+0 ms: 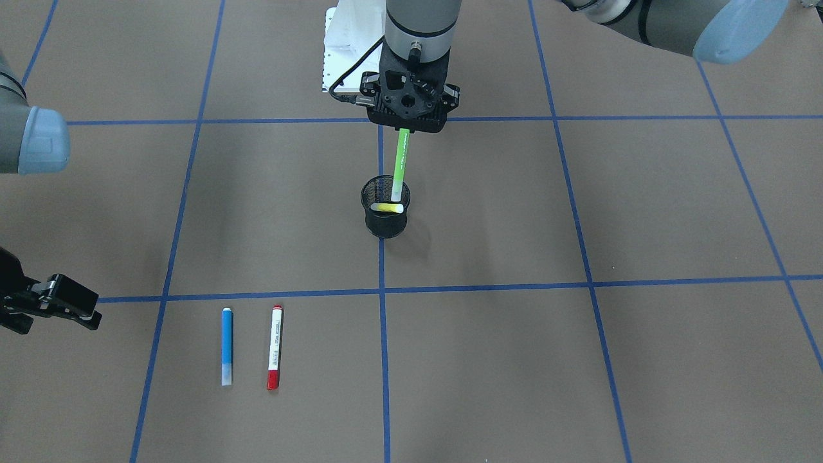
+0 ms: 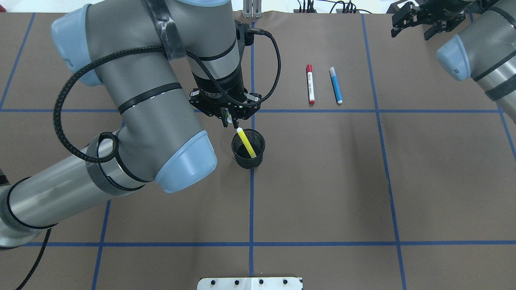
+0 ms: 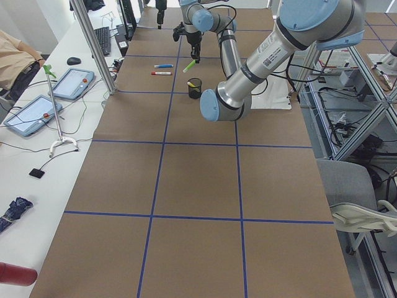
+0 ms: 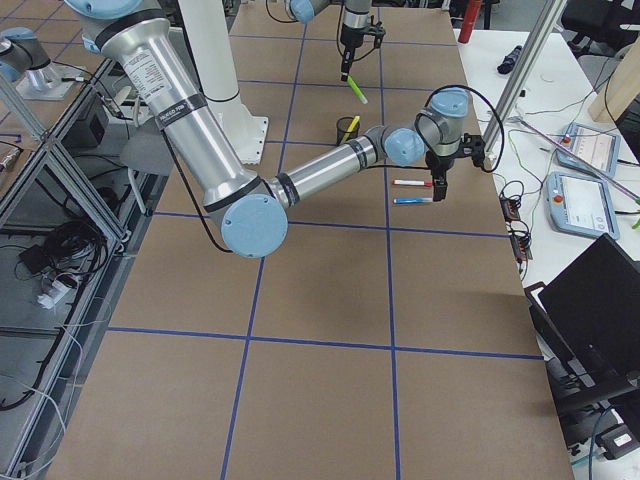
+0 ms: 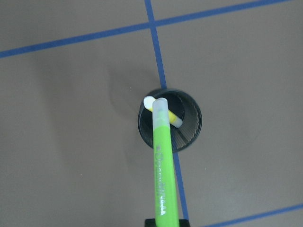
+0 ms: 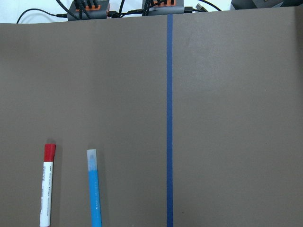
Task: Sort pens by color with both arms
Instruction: 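Grasp the green highlighter with the left gripper and lift it out, then carry the green highlighter beside the red-capped marker and release it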
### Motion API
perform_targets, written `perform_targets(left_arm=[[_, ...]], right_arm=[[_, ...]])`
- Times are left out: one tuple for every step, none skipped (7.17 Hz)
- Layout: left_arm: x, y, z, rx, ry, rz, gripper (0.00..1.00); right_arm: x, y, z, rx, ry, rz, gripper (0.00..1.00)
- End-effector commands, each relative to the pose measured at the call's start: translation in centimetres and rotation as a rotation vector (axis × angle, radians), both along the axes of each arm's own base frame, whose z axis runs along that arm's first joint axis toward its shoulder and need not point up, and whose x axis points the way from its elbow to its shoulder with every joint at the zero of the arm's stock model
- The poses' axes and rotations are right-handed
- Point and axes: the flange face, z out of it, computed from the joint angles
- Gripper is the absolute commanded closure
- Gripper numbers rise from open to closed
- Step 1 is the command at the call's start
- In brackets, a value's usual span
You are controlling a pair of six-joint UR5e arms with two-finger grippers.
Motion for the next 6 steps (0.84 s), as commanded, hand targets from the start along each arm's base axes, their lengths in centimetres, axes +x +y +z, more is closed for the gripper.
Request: perform_targets(left_arm=[[2.1,-3.0,0.5,0.005,0.038,-0.156,1.00],[3.5,-4.7,1.1,0.011,0.047,-0.217,1.00],[5.2,-6.2,1.9,0.016,0.082,-0.236,1.00],[7.4,-7.9,2.0,0.015,0.116,-0.254,1.00],[9.8,-10.0,0.5,0.010,0.102,-0.325,1.00],[12.8,-12.1,-2.0,0.019,0.089,-0.347,1.00]], right_arm=[[-0.1,0.0,-0.1,0.000,-0.002,0.001,0.01],[-0.1,0.0,-0.1,0.002,-0.001,0.000,0.01],[-0.1,0.0,0.1,-0.001,-0.001,0.001,0.01],[0.0,0.0,0.0,0.001,-0.002,0.002,0.01],[-0.1,0.1,0.0,0.000,-0.002,0.002,0.01],[-0.1,0.1,0.1,0.000,-0.002,0.002,0.01]])
